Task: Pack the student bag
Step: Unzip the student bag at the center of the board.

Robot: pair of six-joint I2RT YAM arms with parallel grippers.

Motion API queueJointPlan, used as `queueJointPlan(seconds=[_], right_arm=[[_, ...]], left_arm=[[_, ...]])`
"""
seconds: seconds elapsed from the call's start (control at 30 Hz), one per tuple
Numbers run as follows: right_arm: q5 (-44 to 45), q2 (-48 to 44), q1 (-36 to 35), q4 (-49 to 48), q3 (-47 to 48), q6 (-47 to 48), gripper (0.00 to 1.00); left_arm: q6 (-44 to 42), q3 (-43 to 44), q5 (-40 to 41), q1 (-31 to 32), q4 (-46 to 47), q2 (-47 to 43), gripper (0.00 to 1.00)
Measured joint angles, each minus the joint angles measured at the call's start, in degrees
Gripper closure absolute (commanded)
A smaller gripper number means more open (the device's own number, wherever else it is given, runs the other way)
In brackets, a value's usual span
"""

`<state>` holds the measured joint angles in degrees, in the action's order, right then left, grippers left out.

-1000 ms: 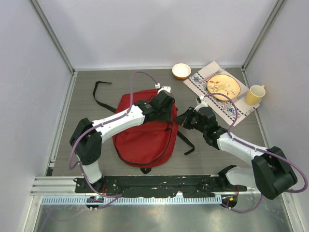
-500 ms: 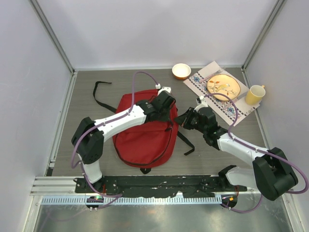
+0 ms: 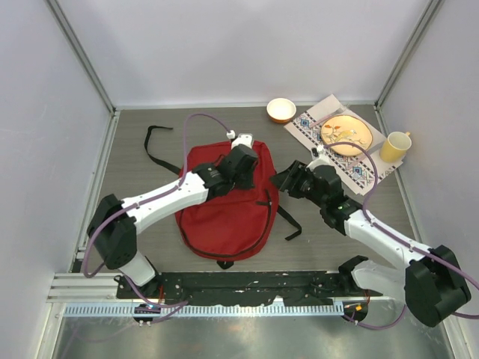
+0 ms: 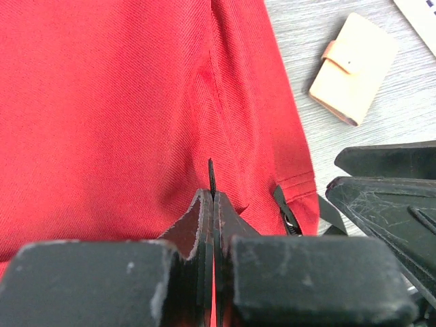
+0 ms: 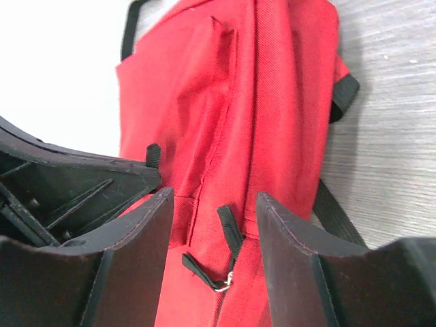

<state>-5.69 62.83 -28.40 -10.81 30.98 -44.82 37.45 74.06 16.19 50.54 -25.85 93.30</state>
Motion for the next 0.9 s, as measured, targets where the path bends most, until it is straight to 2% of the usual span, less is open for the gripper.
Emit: queueJointPlan(seconds=[0.1,0.23,0.47,0.9], right_arm=[[-1.1,-1.3,0.0,-0.9,0.1,-0.4,0.5],[-4.7,-0.7,-0.5,-2.3,0.5,-0.6,0.53],[-8.9,4.7,-3.9,-3.8,2.9,-0.4,0.53],[-9.0,9.6,-6.1,-4.6,4.3,0.2,0.53]], left_arm=[[0.6,-1.8,0.6,0.0,1.9,-2.7,1.0],[1.3,-2.8,0.9,0.0,3.1,-3.5,1.0],[1.8,-3.4,0.9,0.0,3.9,-3.5,1.0],[2.4,-3.7,1.4,0.0,4.0,-3.5,1.0]])
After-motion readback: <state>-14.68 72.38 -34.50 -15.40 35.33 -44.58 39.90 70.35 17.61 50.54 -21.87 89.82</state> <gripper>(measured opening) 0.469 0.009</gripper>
